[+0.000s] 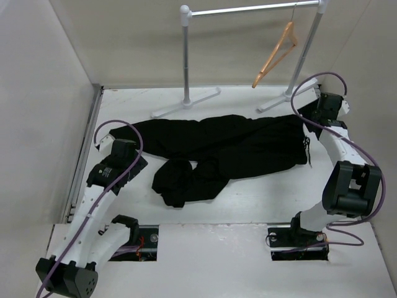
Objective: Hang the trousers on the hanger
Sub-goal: Flatten out the trousers at the center of the board.
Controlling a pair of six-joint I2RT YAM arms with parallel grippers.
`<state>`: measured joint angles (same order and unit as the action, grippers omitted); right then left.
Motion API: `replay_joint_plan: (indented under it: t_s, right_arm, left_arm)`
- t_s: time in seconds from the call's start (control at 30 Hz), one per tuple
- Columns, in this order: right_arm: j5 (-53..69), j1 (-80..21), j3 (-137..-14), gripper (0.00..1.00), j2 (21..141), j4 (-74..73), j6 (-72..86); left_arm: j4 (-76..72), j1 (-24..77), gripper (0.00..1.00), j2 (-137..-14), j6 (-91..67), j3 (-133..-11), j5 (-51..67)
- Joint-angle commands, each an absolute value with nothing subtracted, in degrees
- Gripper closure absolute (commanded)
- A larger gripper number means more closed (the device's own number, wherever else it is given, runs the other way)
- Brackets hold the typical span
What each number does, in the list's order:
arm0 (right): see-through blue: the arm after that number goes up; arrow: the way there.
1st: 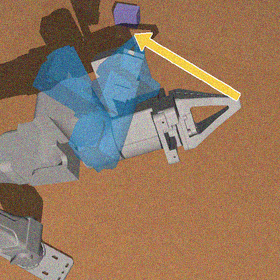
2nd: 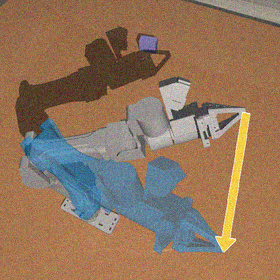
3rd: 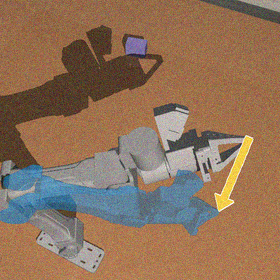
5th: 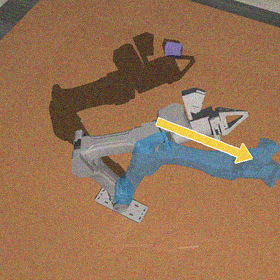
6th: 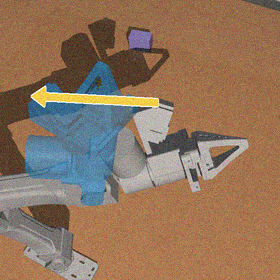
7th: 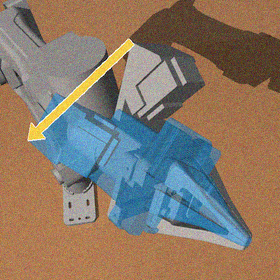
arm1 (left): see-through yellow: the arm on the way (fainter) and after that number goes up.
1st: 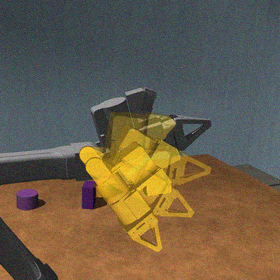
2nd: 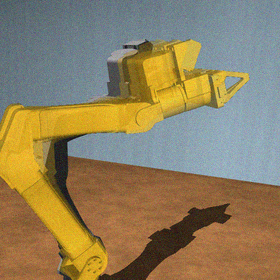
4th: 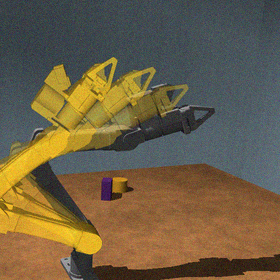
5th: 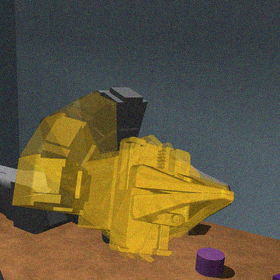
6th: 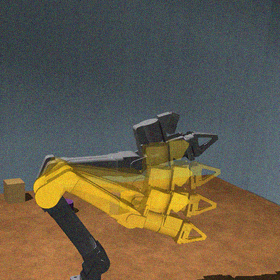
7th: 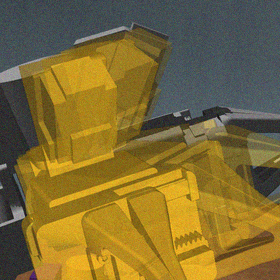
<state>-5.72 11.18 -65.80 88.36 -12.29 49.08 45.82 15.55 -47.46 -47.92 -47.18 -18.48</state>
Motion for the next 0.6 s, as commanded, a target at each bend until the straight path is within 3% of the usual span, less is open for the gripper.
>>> replay_joint_plan:
  t_s: [0.0, 0.1, 0.17, 0.23, 0.3, 0.37, 0.43, 0.53, 0.57]
  right_arm:
    - [-7.12, 9.98, -62.86, 0.35, 82.64, -13.27, 47.29]
    - [-6.86, 5.33, -56.97, 0.37, 75.26, -13.36, 47.2]
    - [-5.63, 2.17, -53.19, 0.5, 71.04, -13.8, 47.81]
    - [-3.7, -1.43, -49.76, 0.7, 67.17, -14.24, 47.9]
    - [-2.56, -5.64, -46.78, 0.78, 63.92, -15.55, 47.81]
    - [-2.02, -9.69, -44.49, 0.76, 61.36, -16.69, 47.38]
    - [-2.63, -14.26, -42.29, 0.66, 58.9, -17.83, 46.85]
    - [-5.26, -18.58, -39.47, 0.44, 56.26, -19.68, 47.11]
    - [-5.88, -19.46, -38.42, 0.41, 55.9, -19.69, 47.37]
  left_arm:
    - [50.36, 15.41, 0.33, -48.15, -45.53, -49.22, -18.65]
    - [48.35, 21.46, 0.32, -50.71, -46.14, -48.87, -15.65]
    - [45.63, 26.91, 0.3, -51.76, -46.49, -48.34, -15.12]
    - [43.34, 31.83, 0.27, -53.17, -47.11, -48.25, -14.68]
    - [39.92, 35.36, 0.26, -54.75, -47.2, -47.9, -13.02]
    - [36.14, 37.91, 0.26, -57.38, -47.37, -47.73, -10.3]
    - [33.5, 39.67, 0.26, -60.54, -47.29, -47.46, -7.05]
    - [34.01, 40.99, 0.39, -64.94, -46.93, -47.29, -7.46]
    - [34.1, 41.35, 0.49, -65.82, -46.76, -47.11, -8.25]
